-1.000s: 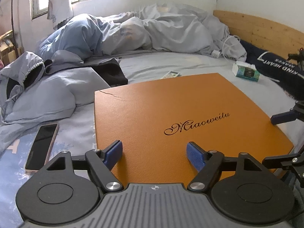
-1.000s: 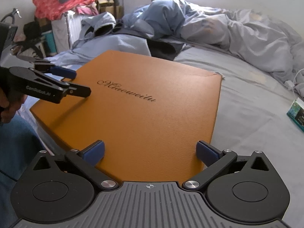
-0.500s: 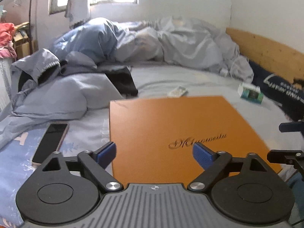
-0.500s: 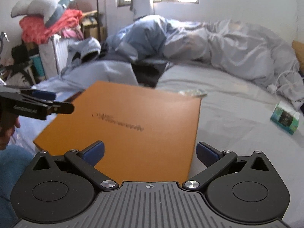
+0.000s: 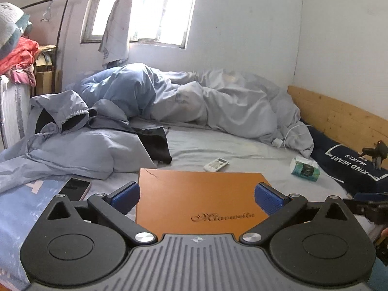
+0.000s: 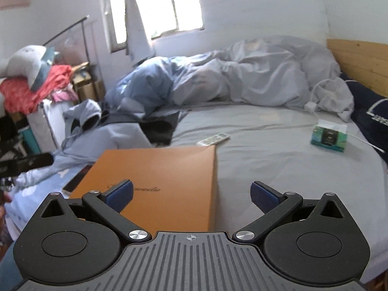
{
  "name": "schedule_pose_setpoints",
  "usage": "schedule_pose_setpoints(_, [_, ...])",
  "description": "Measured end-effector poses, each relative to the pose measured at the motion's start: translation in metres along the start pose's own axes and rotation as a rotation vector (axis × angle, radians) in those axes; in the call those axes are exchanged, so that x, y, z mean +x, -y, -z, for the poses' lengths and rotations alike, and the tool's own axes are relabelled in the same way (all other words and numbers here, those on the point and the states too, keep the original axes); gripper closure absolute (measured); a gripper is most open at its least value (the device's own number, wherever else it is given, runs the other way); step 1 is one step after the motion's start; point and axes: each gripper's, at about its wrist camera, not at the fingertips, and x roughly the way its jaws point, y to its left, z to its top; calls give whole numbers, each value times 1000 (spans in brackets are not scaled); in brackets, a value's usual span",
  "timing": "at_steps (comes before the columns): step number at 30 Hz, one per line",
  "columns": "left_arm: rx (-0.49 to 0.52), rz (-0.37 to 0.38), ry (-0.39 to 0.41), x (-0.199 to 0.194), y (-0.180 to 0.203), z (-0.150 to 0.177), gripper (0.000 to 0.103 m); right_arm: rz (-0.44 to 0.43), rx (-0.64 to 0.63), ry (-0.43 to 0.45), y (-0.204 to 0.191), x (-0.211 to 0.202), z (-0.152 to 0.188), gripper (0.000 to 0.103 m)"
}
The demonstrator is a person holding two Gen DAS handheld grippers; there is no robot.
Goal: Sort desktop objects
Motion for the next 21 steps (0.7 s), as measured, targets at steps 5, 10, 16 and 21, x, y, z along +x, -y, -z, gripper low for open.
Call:
schedule_pose_setpoints(5, [-7, -20, -35, -13, 3, 12, 0, 12, 7, -1, 4, -10, 11, 0])
schedule_pose_setpoints(10, [14, -62, -53, -18, 6, 20, 0, 7, -17, -16, 0, -11, 22, 0])
schedule_pose_setpoints(16, [-8, -51, -86, -5, 10, 22, 0, -7, -36, -39, -12, -5, 27, 0])
schedule_pose_setpoints(21, [40, -63, -100, 1, 16, 25, 0, 9, -23, -46, -14, -1, 29, 0])
